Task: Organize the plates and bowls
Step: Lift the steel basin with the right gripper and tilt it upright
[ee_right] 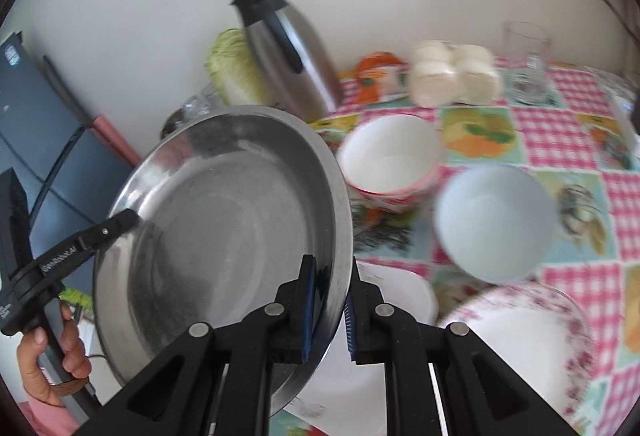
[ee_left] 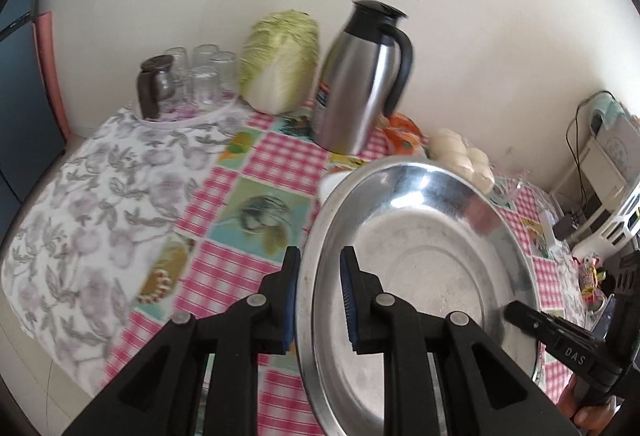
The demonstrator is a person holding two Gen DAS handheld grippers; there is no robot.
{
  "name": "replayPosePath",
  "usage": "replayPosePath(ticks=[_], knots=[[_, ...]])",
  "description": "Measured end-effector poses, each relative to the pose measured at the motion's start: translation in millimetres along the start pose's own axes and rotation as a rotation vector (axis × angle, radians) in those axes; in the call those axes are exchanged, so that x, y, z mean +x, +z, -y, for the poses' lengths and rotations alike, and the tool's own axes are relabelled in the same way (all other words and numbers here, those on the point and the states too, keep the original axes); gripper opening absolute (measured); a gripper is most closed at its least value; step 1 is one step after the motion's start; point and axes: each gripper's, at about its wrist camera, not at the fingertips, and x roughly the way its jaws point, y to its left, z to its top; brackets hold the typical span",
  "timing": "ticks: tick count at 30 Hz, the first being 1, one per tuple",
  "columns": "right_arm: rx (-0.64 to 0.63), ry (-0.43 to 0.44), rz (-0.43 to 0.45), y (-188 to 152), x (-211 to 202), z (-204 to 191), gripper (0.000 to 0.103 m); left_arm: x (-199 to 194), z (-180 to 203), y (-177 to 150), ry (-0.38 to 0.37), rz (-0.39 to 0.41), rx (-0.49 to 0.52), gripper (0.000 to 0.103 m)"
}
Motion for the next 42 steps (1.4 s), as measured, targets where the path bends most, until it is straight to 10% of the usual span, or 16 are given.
replayPosePath(ticks=[42], knots=[[0.024,-0.14,-0.188,-47,42,48,0.016,91,2,-79,-0.072,-0.267,-0.087,0.03]])
